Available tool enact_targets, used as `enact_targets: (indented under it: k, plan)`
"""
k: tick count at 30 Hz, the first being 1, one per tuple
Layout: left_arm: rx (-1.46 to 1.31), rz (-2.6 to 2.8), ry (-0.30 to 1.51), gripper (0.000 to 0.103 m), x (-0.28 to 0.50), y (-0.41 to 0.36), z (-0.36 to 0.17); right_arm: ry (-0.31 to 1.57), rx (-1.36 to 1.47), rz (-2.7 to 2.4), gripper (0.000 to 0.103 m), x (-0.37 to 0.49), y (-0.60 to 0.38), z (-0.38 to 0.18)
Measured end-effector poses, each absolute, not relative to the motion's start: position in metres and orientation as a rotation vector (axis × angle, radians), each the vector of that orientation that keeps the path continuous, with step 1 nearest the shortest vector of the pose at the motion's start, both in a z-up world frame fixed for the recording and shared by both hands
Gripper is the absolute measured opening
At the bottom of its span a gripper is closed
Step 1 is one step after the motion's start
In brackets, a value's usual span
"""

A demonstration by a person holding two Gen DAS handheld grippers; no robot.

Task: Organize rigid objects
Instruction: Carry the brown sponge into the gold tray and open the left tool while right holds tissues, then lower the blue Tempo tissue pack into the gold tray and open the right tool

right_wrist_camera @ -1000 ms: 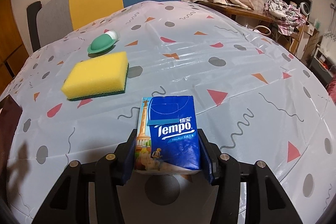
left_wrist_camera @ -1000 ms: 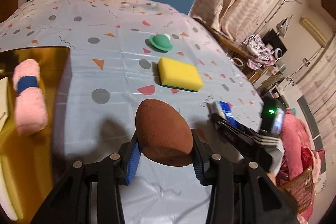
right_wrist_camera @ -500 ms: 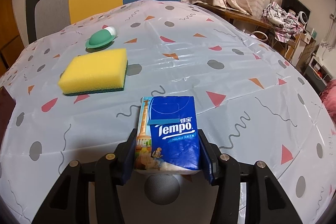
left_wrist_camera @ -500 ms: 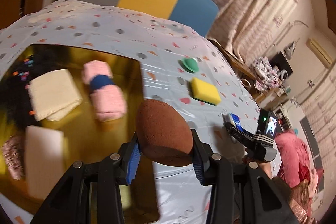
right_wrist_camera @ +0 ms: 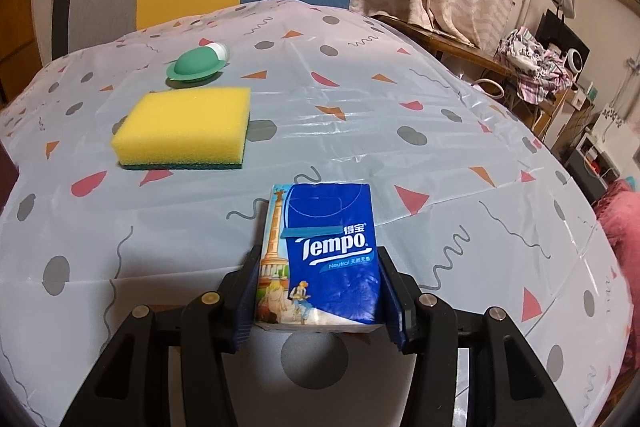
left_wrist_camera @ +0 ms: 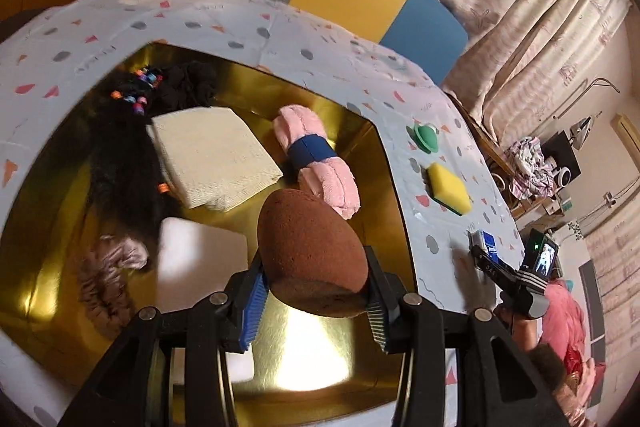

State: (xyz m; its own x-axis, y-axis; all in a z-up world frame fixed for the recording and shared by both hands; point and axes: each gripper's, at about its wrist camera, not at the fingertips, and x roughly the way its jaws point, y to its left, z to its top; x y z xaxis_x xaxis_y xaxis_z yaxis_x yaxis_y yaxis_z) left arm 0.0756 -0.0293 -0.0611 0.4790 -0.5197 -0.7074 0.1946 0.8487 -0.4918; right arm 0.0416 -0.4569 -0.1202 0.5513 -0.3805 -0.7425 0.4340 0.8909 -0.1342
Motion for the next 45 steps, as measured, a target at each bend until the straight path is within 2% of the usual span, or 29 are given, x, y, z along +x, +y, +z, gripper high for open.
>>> enact_targets:
  k: [5, 9, 17, 26, 33, 39, 45]
  plan:
    - [-0.317, -0.456, 1.015, 0.044, 0.094, -0.049, -0.067, 0.864, 0.047, -0.491, 0.053, 0.042, -0.454, -0.120]
    - [-0.253, -0.406, 1.025, 0.053, 0.107, -0.061, -0.072, 0.865, 0.033, -0.497, 0.053, 0.043, -0.451, -0.120]
    - [-0.271, -0.329, 0.997, 0.056, 0.107, -0.043, -0.070, 0.866, 0.034, -0.497, 0.053, 0.043, -0.452, -0.120]
    - [-0.319, -0.366, 0.918, 0.057, 0.077, -0.024, -0.048, 0.858, 0.010, -0.502, 0.053, 0.043, -0.447, -0.119]
    - [-0.310, -0.399, 0.915, 0.057, 0.056, -0.017, -0.041, 0.781, -0.051, -0.340, 0.053, 0.031, -0.414, -0.102]
    - [-0.304, -0.416, 0.906, 0.057, 0.041, -0.011, -0.041, 0.748, 0.173, -0.171, 0.053, 0.009, -0.393, -0.073]
    - [-0.327, -0.424, 0.909, 0.057, 0.032, -0.005, -0.044, 0.724, 0.219, -0.034, 0.053, -0.005, -0.340, -0.047]
